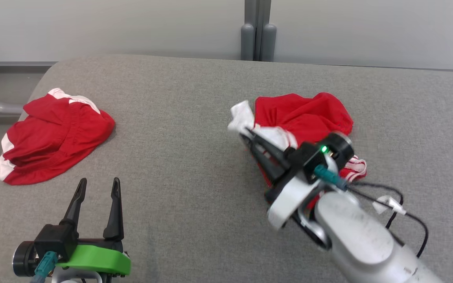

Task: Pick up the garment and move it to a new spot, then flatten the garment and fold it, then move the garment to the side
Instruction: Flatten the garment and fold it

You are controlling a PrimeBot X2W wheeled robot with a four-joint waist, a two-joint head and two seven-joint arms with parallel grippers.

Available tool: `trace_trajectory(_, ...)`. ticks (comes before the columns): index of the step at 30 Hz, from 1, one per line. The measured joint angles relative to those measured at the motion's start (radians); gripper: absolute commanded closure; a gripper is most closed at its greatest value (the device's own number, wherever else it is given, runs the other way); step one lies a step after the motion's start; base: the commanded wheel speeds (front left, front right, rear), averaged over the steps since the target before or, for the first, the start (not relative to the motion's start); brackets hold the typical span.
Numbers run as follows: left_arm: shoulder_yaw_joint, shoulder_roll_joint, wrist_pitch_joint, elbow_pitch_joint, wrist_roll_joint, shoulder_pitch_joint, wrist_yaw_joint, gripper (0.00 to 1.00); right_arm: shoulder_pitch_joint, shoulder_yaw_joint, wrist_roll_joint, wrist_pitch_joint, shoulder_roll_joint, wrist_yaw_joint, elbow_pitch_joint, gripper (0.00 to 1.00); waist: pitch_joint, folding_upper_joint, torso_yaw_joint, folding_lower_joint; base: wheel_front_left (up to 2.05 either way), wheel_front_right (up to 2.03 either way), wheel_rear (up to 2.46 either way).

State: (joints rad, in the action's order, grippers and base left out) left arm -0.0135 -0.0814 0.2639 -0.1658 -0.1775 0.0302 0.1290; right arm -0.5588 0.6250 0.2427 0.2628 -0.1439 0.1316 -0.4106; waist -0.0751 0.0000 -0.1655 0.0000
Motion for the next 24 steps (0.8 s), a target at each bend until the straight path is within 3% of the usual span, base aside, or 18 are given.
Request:
trace_trajectory(8,0.007,-0.001,0.000,-0.002,-0.002,-0.003,0.000,0.00,0.178,0.229,0.065,0.000,-0.005,0.000,0.021,1.00,0.004,0.0000,-0.007,0.0000,0.00,0.00,0.00)
trace_trajectory(11,0.010,-0.001,0.000,-0.002,-0.002,-0.009,0.000,0.00,0.226,0.267,0.089,0.000,-0.008,0.000,0.023,0.99,0.007,0.0000,-0.003,0.0000,0.00,0.00,0.00)
trace_trajectory(12,0.012,-0.001,0.000,-0.002,-0.002,-0.010,0.000,0.00,0.230,0.269,0.095,0.000,-0.011,0.000,0.024,0.85,0.008,0.0000,0.000,0.0000,0.00,0.00,0.00)
trace_trajectory(13,0.013,-0.001,0.000,-0.001,-0.002,-0.010,0.000,0.00,0.234,0.263,0.102,0.000,-0.013,0.000,0.026,0.60,0.009,0.0000,0.004,0.0000,0.00,0.00,0.00)
trace_trajectory(14,0.013,-0.001,0.000,-0.001,-0.002,-0.010,0.000,0.00,0.236,0.256,0.108,0.000,-0.014,0.000,0.033,0.01,0.010,0.0000,0.008,0.0000,0.00,0.00,0.00)
trace_trajectory(19,0.016,0.000,0.000,0.000,0.000,-0.017,0.000,0.00,0.243,0.156,0.113,0.000,-0.020,0.000,0.082,0.00,0.015,0.0000,0.030,0.0000,0.00,0.00,0.00)
trace_trajectory(24,0.018,0.004,0.000,0.006,0.003,-0.021,0.000,0.00,0.252,-0.037,0.091,0.000,-0.046,0.000,0.113,0.00,0.021,0.0000,0.049,0.0000,0.00,0.00,0.00)
